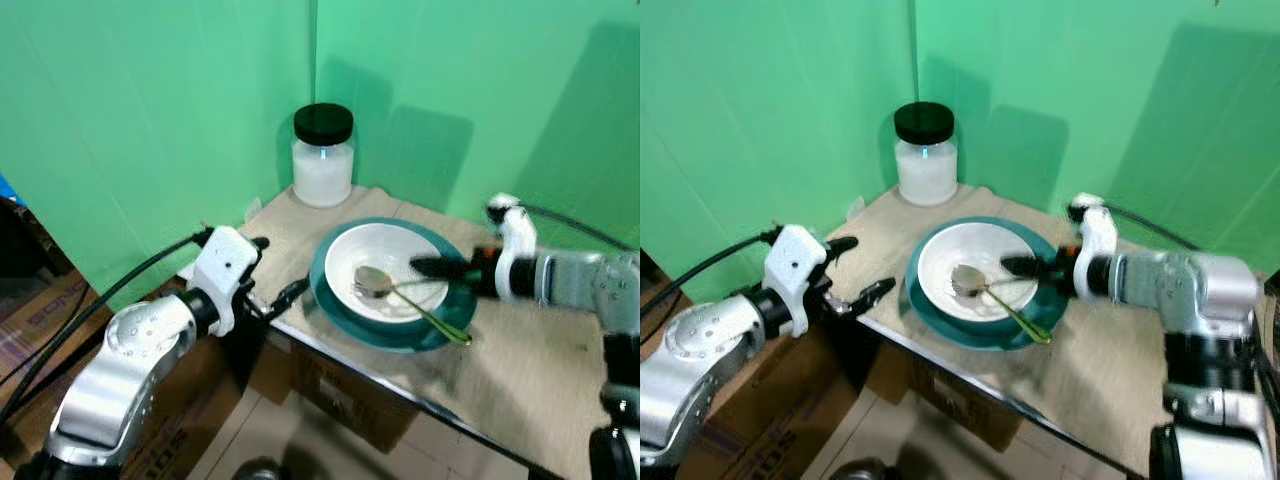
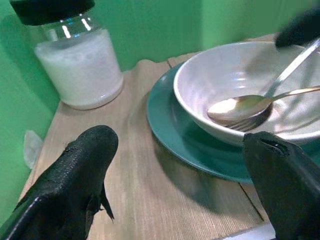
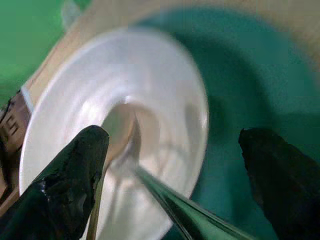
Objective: Setting the table
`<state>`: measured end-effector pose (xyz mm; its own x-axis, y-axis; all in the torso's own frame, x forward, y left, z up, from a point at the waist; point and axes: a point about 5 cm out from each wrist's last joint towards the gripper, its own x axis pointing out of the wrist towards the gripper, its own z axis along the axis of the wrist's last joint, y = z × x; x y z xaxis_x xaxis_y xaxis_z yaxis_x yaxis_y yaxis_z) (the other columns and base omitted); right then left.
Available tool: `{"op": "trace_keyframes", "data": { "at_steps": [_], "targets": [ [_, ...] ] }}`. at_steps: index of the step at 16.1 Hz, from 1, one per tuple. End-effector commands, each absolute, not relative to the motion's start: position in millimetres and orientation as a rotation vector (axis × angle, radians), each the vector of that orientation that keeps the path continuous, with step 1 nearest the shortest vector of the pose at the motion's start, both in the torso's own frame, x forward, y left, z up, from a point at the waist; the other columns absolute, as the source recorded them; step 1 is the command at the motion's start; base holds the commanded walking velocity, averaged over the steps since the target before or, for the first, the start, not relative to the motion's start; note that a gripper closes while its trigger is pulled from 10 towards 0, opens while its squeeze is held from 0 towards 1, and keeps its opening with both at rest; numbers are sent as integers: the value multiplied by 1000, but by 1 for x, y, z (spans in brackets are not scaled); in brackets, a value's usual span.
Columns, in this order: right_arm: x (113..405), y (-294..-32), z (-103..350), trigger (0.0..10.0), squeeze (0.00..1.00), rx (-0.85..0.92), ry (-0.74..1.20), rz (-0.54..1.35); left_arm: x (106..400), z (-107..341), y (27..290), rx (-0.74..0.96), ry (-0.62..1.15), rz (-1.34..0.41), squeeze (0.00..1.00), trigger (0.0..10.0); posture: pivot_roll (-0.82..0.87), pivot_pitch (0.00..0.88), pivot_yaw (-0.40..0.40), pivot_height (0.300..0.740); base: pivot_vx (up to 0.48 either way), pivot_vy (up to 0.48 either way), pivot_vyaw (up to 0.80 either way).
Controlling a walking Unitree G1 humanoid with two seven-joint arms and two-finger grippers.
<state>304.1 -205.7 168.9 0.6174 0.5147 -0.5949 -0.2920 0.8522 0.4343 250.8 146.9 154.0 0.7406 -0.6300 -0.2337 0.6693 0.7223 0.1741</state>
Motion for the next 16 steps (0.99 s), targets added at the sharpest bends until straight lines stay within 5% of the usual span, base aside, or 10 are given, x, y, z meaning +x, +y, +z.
{"op": "trace_keyframes", "data": {
  "at_steps": [1, 4, 16],
  "targets": [
    [309, -216, 181, 10000, 0, 303, 721, 447, 251, 157, 146, 270, 151, -718, 0, 10000, 84, 0, -20, 740, 0, 0, 0],
    [322, -235, 201, 10000, 0, 245, 633, 404, 252, 157, 144, 268, 148, -717, 0, 10000, 76, 0, -18, 740, 0, 0, 0],
    [363, -196, 170, 10000, 0, -58, 587, 611, 256, 154, 141, 280, 148, -741, 0, 10000, 71, 0, -13, 740, 0, 0, 0]
  ]
}}
